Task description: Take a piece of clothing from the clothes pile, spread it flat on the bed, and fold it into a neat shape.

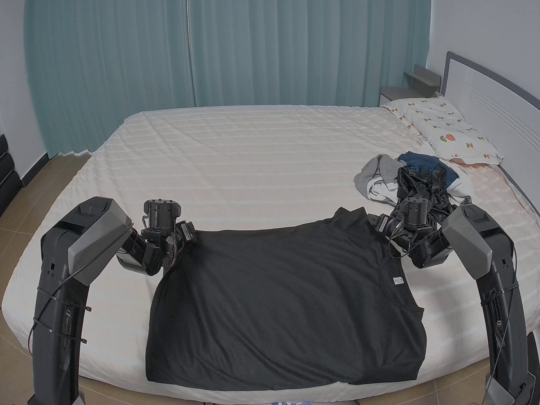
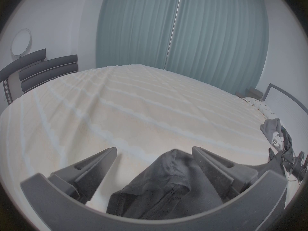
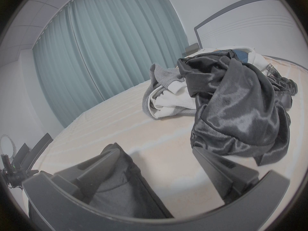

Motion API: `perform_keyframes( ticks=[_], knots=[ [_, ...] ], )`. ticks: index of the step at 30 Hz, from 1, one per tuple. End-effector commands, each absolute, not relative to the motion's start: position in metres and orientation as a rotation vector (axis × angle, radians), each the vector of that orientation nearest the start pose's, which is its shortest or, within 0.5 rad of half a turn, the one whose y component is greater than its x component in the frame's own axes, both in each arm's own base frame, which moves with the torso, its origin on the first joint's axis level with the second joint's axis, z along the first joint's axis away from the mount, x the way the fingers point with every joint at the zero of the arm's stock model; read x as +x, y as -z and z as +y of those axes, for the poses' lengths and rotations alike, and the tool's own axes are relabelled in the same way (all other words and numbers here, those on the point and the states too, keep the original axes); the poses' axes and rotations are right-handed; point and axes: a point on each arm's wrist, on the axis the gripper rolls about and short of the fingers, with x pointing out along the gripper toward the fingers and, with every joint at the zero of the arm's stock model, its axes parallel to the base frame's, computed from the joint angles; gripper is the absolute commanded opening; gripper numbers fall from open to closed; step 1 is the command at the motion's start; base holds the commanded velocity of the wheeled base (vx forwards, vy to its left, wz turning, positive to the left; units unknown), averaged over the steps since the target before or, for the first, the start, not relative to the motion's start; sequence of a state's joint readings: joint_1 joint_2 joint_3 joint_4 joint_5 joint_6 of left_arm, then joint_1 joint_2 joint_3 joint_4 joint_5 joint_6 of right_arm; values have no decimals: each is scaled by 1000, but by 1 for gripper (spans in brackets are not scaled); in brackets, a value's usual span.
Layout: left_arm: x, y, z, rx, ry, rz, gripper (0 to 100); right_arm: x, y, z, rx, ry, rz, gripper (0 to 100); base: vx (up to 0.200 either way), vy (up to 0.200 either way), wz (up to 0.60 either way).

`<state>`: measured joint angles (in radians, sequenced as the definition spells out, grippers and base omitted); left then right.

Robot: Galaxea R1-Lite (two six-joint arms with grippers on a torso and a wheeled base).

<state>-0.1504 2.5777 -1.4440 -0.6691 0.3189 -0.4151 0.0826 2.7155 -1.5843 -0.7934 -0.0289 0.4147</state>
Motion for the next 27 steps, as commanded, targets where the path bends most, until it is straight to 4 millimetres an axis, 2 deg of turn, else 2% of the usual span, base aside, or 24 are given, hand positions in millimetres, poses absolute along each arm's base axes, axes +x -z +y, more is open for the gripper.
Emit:
perform_keyframes(
  ticks=[1,2,5,6,10,13,19,23,27],
  knots=[
    [484,-15,-56,-321,-269,350,100,480,-5,41,449,10,311,100,0,0,0],
    [483,-19,-48,-338,-284,345,100,458,-11,40,499,20,333,100,0,0,0],
    [481,-19,-44,-383,-295,350,100,437,-11,41,550,30,367,100,0,0,0],
    [479,-16,-44,-413,-298,375,100,425,-10,42,591,40,387,100,0,0,0],
    [472,-8,-45,-458,-275,460,100,405,-5,41,689,64,415,100,0,0,0],
    [467,1,-47,-486,-308,557,100,397,6,37,745,81,438,100,0,0,0],
    [460,9,-60,-502,-315,613,100,391,27,40,774,61,463,100,0,0,0],
    [457,13,-69,-498,-292,617,100,388,27,41,773,57,462,100,0,0,0],
    [457,27,-75,-490,-281,621,100,385,30,40,775,65,472,100,0,0,0]
  ],
)
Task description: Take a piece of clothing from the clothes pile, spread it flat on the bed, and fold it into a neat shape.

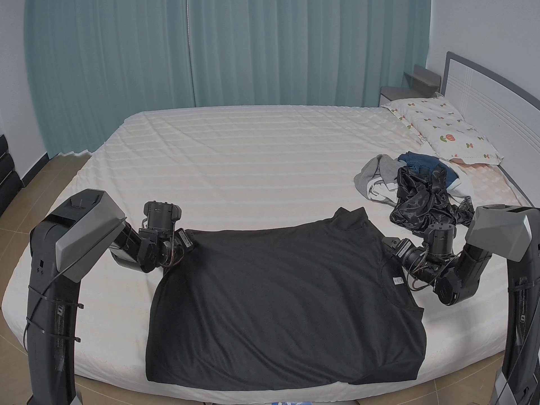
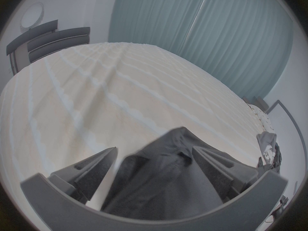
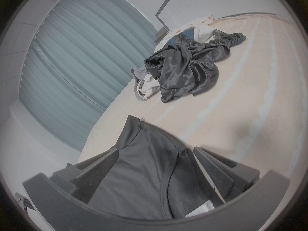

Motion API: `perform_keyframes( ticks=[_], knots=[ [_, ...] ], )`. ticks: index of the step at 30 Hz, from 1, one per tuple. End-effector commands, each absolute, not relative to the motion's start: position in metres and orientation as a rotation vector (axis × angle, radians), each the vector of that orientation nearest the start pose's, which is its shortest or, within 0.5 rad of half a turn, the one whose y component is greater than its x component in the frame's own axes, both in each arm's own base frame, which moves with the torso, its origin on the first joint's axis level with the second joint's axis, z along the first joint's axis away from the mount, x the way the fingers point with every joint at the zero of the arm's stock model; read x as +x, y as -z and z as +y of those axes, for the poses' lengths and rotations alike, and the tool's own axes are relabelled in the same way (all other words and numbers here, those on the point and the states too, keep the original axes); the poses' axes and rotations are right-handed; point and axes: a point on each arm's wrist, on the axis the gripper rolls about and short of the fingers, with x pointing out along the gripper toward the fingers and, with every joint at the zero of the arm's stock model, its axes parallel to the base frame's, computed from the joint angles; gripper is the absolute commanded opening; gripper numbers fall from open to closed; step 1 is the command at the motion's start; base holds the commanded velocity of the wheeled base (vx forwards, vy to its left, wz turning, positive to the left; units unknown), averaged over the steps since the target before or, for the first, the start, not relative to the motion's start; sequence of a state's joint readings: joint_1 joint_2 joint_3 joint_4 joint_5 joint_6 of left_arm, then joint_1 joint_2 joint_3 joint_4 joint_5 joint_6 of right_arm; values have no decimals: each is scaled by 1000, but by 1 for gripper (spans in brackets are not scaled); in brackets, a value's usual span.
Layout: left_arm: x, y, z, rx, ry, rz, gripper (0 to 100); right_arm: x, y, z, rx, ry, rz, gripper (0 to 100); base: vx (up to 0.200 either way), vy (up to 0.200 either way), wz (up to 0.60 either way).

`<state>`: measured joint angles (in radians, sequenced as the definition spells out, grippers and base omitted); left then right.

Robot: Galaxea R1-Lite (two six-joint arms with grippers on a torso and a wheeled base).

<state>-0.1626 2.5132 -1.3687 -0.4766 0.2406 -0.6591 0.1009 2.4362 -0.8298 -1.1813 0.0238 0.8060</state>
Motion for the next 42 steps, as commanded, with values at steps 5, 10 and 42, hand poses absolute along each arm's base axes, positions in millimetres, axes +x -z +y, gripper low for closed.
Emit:
perform_keyframes(
  ticks=[5,10,42],
  knots=[
    [460,33,-80,-452,-246,593,100,382,32,39,773,64,470,100,0,0,0],
    [462,40,-78,-351,-259,574,100,384,34,40,772,61,472,100,0,0,0],
    [502,38,-5,-371,-412,313,100,381,42,42,766,65,497,100,0,0,0]
  ],
)
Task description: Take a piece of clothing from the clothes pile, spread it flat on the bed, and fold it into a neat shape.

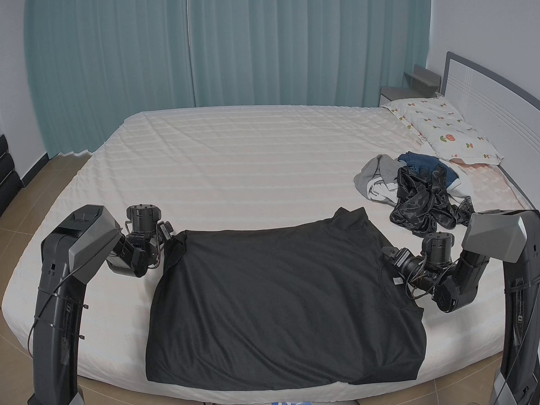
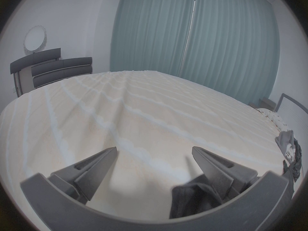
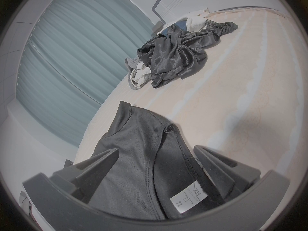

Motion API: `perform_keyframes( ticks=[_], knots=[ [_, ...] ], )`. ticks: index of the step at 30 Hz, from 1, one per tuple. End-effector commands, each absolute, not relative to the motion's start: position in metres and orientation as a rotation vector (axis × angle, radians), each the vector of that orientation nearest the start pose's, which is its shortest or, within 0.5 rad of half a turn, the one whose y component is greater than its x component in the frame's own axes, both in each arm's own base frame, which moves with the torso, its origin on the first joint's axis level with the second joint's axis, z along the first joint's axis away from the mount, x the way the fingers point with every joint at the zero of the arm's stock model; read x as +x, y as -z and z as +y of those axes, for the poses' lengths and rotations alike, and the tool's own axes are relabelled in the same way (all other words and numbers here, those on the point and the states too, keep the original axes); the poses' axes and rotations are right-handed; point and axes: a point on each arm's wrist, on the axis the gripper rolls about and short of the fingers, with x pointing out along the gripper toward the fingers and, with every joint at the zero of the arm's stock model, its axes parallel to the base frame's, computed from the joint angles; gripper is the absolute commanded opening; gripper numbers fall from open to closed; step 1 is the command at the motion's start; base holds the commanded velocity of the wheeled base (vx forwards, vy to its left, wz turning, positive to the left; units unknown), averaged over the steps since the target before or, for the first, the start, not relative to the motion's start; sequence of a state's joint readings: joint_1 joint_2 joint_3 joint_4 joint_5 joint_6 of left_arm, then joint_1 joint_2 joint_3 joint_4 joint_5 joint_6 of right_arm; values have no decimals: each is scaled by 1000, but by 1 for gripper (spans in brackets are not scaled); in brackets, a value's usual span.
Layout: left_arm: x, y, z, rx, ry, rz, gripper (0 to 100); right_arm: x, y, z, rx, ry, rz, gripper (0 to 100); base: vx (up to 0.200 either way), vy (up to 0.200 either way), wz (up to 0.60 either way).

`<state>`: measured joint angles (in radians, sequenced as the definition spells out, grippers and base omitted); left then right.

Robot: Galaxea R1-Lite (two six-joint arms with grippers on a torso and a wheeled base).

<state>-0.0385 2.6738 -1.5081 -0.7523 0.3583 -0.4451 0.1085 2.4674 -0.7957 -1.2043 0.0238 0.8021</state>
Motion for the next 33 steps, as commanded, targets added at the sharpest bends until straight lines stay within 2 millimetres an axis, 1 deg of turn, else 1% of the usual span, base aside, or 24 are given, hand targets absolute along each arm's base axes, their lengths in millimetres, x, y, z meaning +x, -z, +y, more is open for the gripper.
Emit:
perform_keyframes(
  ticks=[1,3,4,7,8,9,13,14,15,18,19,23,26,29,33],
  knots=[
    [503,34,-5,-425,-407,299,100,381,42,42,766,65,497,100,0,0,0],
    [503,32,-6,-448,-405,292,100,381,42,42,766,66,498,100,0,0,0],
    [503,25,-8,-461,-402,280,100,381,42,42,766,66,498,100,0,0,0],
    [501,19,-13,-465,-389,276,100,381,42,42,766,66,498,100,0,0,0],
    [500,18,-19,-465,-379,281,100,381,42,42,766,66,498,100,0,0,0],
    [499,18,-19,-466,-379,282,100,381,42,42,766,66,498,100,0,0,0],
    [489,17,-37,-475,-320,319,100,381,42,42,766,66,498,100,0,0,0],
    [489,17,-37,-475,-320,319,100,381,42,42,766,66,498,100,0,0,0],
    [483,17,-42,-474,-289,341,100,381,42,42,766,64,499,100,0,0,0],
    [478,17,-47,-470,-263,354,100,381,42,42,766,64,499,100,0,0,0],
    [474,17,-52,-464,-247,363,100,381,42,42,766,64,499,100,0,0,0],
    [468,22,-59,-427,-231,393,100,381,42,43,766,63,501,100,0,0,0],
    [465,30,-58,-367,-226,420,100,380,43,43,765,64,503,100,0,0,0],
    [465,30,-58,-340,-216,409,100,380,43,43,765,64,503,100,0,0,0],
    [460,42,-57,-287,-210,434,100,380,43,45,764,60,504,100,0,0,0]
  ],
)
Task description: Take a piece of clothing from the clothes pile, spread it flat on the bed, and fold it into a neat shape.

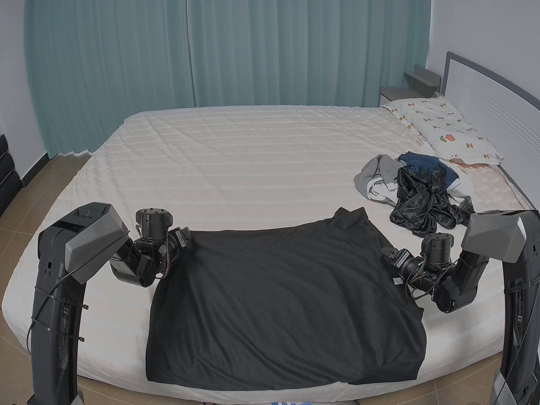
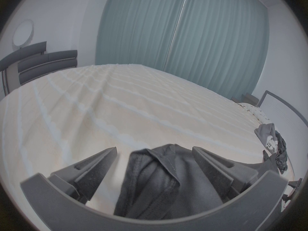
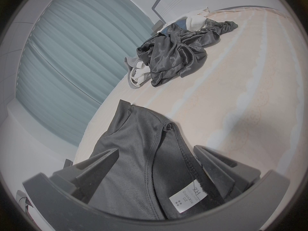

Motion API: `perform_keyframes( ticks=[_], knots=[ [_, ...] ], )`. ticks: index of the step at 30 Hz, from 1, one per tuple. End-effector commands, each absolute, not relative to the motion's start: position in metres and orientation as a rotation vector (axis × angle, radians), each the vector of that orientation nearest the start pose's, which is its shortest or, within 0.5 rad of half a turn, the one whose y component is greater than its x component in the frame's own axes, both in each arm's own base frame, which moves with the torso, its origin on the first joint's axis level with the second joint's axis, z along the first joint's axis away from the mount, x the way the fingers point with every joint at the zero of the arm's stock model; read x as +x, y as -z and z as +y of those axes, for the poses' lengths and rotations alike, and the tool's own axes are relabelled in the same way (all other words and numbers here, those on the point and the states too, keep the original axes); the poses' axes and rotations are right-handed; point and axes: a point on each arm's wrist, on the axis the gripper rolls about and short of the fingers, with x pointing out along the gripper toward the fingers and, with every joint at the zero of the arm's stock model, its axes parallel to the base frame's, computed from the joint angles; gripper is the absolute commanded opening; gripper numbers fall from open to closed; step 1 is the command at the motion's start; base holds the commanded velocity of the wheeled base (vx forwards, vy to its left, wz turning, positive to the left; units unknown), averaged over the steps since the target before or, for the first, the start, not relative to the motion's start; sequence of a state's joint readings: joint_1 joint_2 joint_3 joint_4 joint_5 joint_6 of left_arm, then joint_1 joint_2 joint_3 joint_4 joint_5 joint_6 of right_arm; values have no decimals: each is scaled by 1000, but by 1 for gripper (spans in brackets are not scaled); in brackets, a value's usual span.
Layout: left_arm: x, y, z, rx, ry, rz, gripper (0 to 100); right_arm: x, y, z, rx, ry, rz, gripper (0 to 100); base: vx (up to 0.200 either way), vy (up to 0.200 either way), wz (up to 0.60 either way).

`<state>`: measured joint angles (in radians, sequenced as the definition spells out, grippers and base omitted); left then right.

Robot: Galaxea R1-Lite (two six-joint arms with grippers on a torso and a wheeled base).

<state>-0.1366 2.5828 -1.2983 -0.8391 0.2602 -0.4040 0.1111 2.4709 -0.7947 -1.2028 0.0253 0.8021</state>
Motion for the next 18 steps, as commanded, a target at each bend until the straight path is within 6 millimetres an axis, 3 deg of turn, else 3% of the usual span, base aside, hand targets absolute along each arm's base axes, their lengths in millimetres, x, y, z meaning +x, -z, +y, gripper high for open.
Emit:
perform_keyframes(
  ticks=[1,9,18],
  knots=[
    [459,46,-57,-265,-207,446,100,380,43,45,764,59,506,100,0,0,0],
    [456,57,-51,-192,-213,483,100,380,45,45,763,61,511,100,0,0,0],
    [462,49,-31,-178,-255,439,100,380,45,45,763,61,511,100,0,0,0]
  ],
)
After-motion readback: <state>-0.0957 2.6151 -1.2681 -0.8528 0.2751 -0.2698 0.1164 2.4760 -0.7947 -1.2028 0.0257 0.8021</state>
